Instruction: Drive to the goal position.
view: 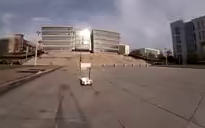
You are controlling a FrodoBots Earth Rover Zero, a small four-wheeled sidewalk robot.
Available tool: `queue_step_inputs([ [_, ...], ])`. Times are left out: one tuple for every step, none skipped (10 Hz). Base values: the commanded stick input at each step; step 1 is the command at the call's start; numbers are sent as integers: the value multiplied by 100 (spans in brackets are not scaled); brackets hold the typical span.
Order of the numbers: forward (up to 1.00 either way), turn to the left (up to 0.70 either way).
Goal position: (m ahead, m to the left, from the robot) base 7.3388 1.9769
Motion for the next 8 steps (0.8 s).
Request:
queue_step_inputs([
  [70,-12],
  [70,-12],
  [70,-12],
  [70,-12],
  [70,-12],
  [70,-12],
  [70,-12],
  [70,-12],
])
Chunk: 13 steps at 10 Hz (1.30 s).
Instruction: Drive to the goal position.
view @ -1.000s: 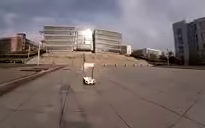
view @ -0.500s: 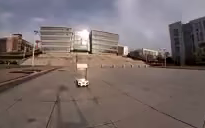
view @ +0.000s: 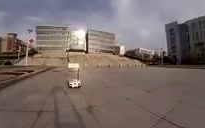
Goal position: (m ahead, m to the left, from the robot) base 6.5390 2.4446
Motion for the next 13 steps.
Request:
queue_step_inputs([
  [70,-12],
  [70,-12],
  [70,-12],
  [70,-12],
  [70,-12],
  [70,-12],
  [70,-12],
  [70,-12],
  [70,-12],
  [70,-12],
  [70,-12],
  [70,-12],
  [70,-12],
])
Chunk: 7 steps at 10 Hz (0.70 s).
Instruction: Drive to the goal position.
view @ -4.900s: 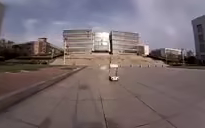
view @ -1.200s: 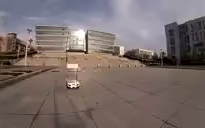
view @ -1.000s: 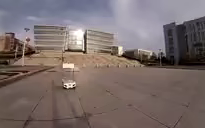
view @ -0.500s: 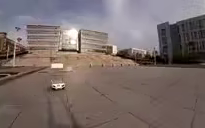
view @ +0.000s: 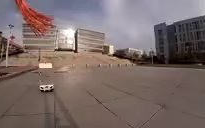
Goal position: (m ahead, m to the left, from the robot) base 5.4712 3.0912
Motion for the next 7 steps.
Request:
queue_step_inputs([
  [70,-12],
  [70,-12],
  [70,-12],
  [70,-12],
  [70,-12],
  [70,-12],
  [70,-12],
])
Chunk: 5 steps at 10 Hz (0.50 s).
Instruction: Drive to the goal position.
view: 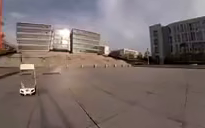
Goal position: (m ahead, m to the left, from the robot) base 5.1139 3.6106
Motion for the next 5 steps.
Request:
queue_step_inputs([
  [70,-12],
  [70,-12],
  [70,-12],
  [70,-12],
  [70,0],
])
